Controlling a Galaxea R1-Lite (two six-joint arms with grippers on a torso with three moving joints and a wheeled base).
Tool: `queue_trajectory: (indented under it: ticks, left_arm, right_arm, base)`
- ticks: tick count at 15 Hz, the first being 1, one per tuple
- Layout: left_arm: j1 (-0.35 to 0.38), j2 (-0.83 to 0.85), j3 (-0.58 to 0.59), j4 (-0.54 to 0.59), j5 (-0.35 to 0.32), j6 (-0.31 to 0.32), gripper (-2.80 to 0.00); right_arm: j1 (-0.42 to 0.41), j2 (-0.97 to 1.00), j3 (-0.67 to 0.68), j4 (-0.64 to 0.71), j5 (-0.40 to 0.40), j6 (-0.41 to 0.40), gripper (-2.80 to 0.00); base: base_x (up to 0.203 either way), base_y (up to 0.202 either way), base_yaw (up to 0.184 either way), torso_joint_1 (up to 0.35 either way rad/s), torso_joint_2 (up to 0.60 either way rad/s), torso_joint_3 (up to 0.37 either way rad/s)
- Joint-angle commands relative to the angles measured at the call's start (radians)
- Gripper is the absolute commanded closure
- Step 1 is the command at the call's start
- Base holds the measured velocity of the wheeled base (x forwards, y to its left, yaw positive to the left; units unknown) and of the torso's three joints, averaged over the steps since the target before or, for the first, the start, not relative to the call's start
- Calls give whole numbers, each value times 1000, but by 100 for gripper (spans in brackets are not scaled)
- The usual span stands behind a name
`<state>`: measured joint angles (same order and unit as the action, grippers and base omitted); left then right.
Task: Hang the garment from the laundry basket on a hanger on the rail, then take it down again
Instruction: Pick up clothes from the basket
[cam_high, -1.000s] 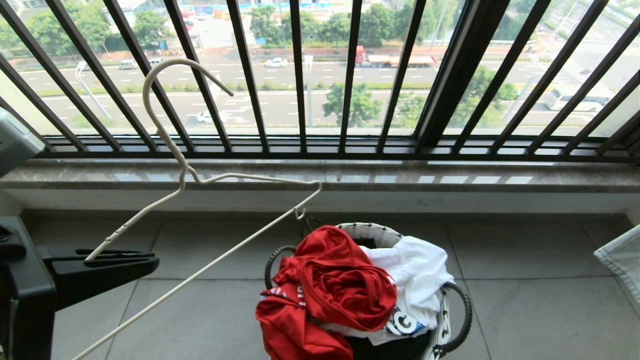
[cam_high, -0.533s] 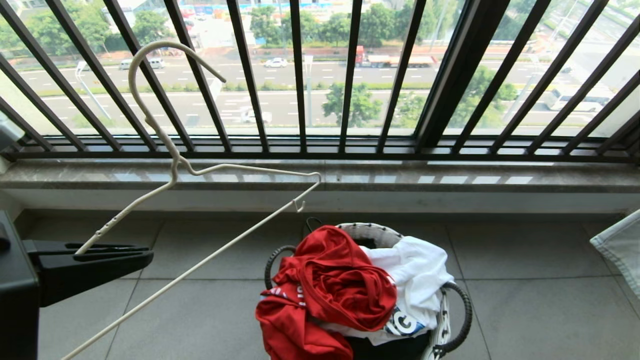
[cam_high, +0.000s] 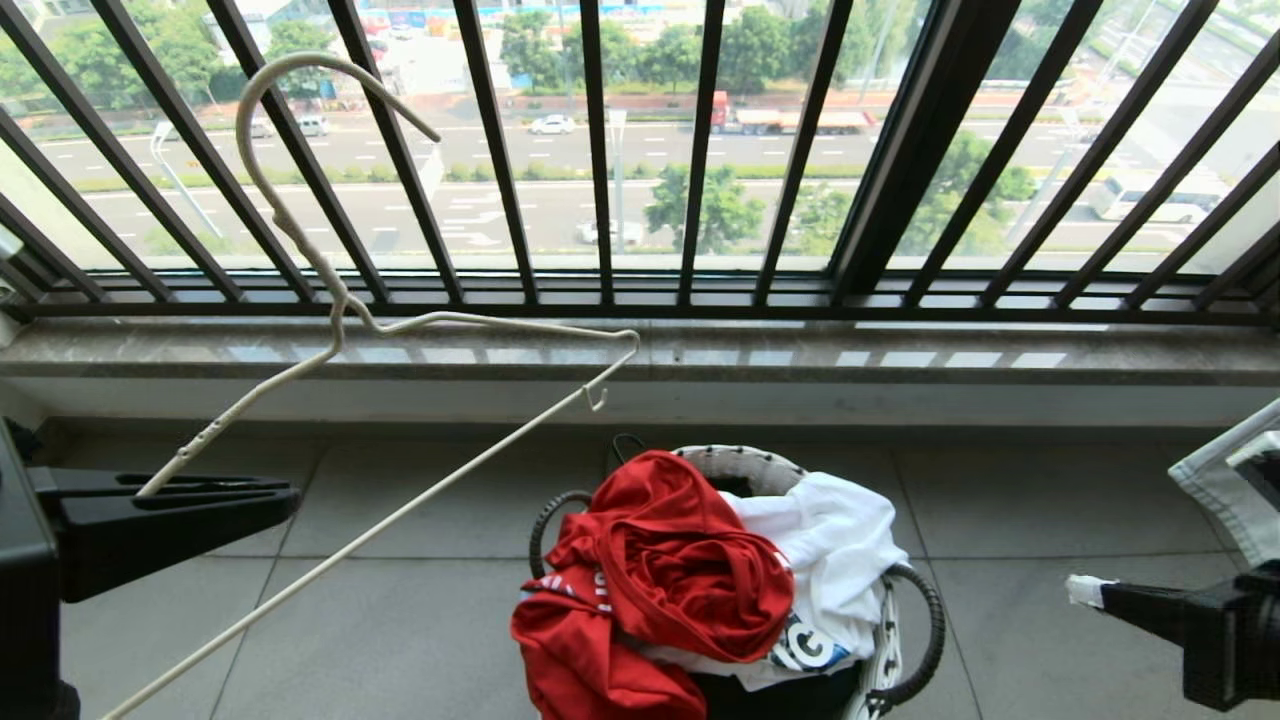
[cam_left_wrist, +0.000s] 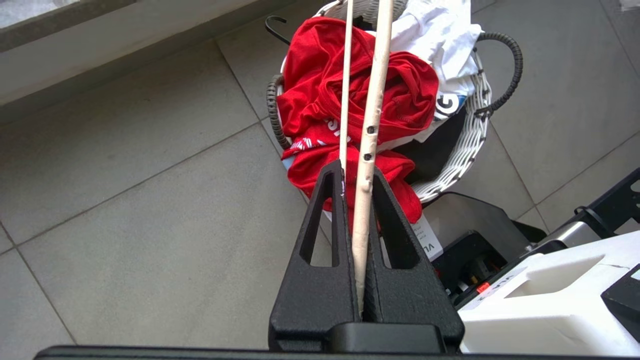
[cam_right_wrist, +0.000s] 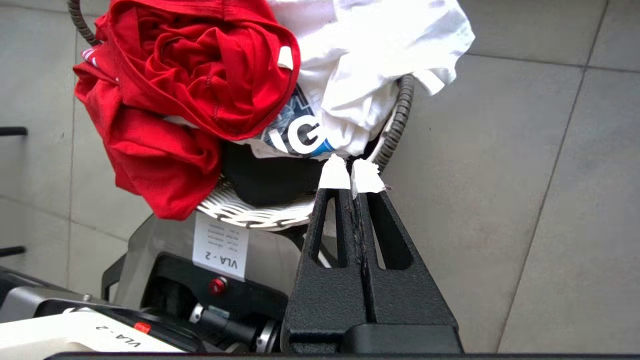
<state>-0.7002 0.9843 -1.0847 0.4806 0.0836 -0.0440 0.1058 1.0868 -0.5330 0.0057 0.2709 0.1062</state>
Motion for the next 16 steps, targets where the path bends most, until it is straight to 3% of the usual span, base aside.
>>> queue_trajectory:
  ticks: [1,7,15,16]
  left_arm:
    - [1,-8,-11,4,6,0,0]
    - [18,-33,-35,7,18,1,0]
    - [30,-27,-35,7,18,3,0]
    - [30,-27,-35,7,18,3,0]
  right_arm:
    - [82,357,-71,-36,28,54,0]
    - [187,800,-297,-132,88,140,0]
    - [257,915,-378,-148,94,176,0]
    - [271,915,-378,-148,94,183,-280]
  base:
    - [0,0,0,0,0,0]
    - [0,0,0,0,0,0]
    - [0,0,0,0,0,0]
    - [0,0,0,0,0,0]
